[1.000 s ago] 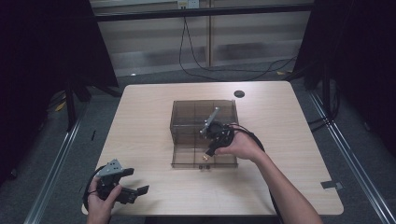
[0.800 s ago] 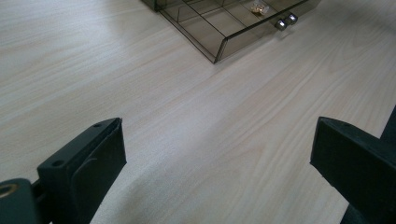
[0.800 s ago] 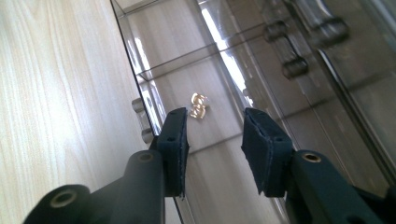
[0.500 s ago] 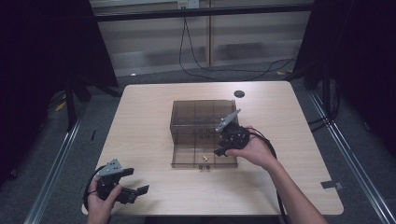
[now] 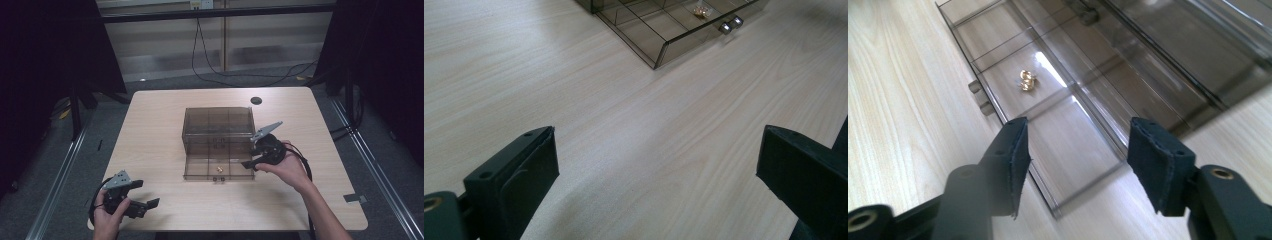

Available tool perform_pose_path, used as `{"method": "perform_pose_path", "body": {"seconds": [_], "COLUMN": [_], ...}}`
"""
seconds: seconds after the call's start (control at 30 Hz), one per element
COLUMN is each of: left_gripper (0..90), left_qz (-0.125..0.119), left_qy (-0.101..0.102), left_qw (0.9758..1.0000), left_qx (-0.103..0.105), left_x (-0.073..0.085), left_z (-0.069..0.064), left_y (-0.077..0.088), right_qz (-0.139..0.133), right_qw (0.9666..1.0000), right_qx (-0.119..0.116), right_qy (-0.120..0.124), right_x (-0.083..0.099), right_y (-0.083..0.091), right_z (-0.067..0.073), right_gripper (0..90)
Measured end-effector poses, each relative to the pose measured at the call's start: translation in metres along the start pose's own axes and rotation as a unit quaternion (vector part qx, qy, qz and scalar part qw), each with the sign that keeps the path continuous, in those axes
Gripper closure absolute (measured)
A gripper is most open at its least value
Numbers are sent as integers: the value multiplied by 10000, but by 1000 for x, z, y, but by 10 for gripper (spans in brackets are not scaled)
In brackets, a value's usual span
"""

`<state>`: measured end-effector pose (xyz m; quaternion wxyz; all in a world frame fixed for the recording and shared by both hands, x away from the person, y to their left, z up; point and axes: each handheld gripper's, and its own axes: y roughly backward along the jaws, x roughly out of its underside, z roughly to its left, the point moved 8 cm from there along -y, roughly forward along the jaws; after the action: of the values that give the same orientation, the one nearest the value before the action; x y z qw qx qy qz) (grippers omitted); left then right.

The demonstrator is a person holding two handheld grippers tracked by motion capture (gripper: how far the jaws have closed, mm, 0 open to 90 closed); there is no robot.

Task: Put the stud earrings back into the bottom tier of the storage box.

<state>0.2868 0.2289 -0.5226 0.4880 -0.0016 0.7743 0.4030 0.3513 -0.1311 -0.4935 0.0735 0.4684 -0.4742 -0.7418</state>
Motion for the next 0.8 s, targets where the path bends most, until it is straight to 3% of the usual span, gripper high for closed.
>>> {"method": "perform_pose_path", "body": {"seconds": [0.17, 0.33, 0.5, 0.63, 0.8], "left_gripper": [31, 31, 31, 31, 31], "left_qz": [-3, 8, 4, 7, 13], "left_qy": [-4, -10, -9, -9, 6], "left_qw": [10000, 10000, 10000, 10000, 10000], "left_qx": [10, 0, -8, -12, -7], "left_x": [0, 0, 0, 0, 0], "left_z": [0, -1, -1, -1, 0], "left_y": [0, 0, 0, 0, -1], "right_qz": [-109, -229, -472, -550, -600], "right_qw": [9992, 9977, 9945, 9928, 9893], "right_qx": [220, 366, 560, 637, 912], "right_qy": [-303, -527, -743, -850, -965], "right_x": [14, 27, 40, 52, 69], "right_y": [8, 16, 27, 34, 39], "right_z": [-7, -9, -14, -15, -19], "right_gripper": [315, 307, 287, 273, 211]}}
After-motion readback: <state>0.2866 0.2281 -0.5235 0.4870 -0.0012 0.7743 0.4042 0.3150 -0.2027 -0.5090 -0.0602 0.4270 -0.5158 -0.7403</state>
